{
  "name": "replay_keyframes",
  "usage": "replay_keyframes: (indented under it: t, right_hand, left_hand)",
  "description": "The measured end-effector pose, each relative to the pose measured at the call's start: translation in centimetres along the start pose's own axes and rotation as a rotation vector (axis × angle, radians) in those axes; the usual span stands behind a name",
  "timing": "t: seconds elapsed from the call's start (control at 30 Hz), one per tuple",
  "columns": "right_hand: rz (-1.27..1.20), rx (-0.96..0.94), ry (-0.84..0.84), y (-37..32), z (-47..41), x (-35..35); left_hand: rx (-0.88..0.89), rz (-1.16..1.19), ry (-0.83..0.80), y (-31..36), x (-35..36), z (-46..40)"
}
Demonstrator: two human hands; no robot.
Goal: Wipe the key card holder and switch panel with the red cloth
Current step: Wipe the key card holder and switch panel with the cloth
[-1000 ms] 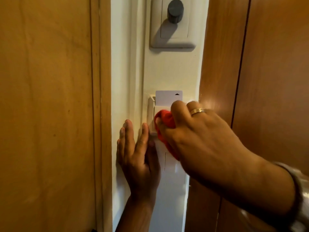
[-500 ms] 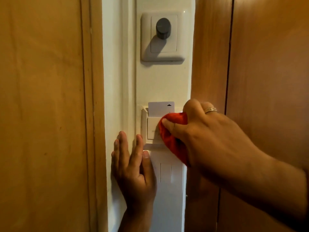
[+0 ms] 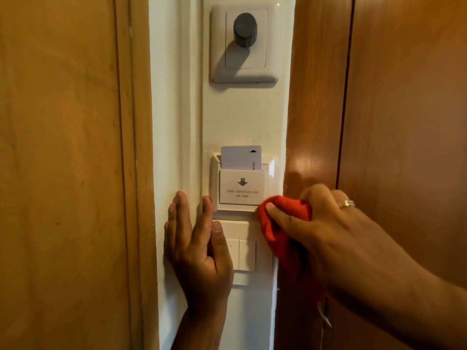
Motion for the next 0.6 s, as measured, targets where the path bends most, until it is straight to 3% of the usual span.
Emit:
replay_keyframes:
  t: [0.1, 0.17, 0.23, 0.33, 0.6]
  right_hand:
    - [0.007, 0.092, 0.132, 2.2, -1.4, -2.3]
    - [-0.023, 0.134, 0.088, 2.2, -1.7, -1.9]
    - [-0.003, 0.074, 0.007, 0.5, -1.1, -0.7]
    - [0.023, -0.033, 0.036, -1.9, -0.5, -0.3]
    - [0.074, -0.036, 0.083, -2.5, -0.8, -0.8]
  left_hand:
    - [0.007, 0.0, 0.001, 0.0, 0.0, 0.0]
    - [0.007, 0.002, -0.004, 0.0, -0.1, 0.0]
    - [0.003, 0.013, -0.008, 0.0, 0.0, -0.1]
    - [0.01, -0.003, 0.004, 0.1, 0.1, 0.0]
    - [0.006, -0.006, 0.004, -0.1, 0.0, 0.0]
Point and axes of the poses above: each hand's wrist, its own z-axis away from the middle knuckle, its own x-axis out of the palm, y = z × x, the point moved 10 cm from there along -z, towards the middle knuckle, and after that the axes turned 9 degrees about -x, right-handed, at the moved point
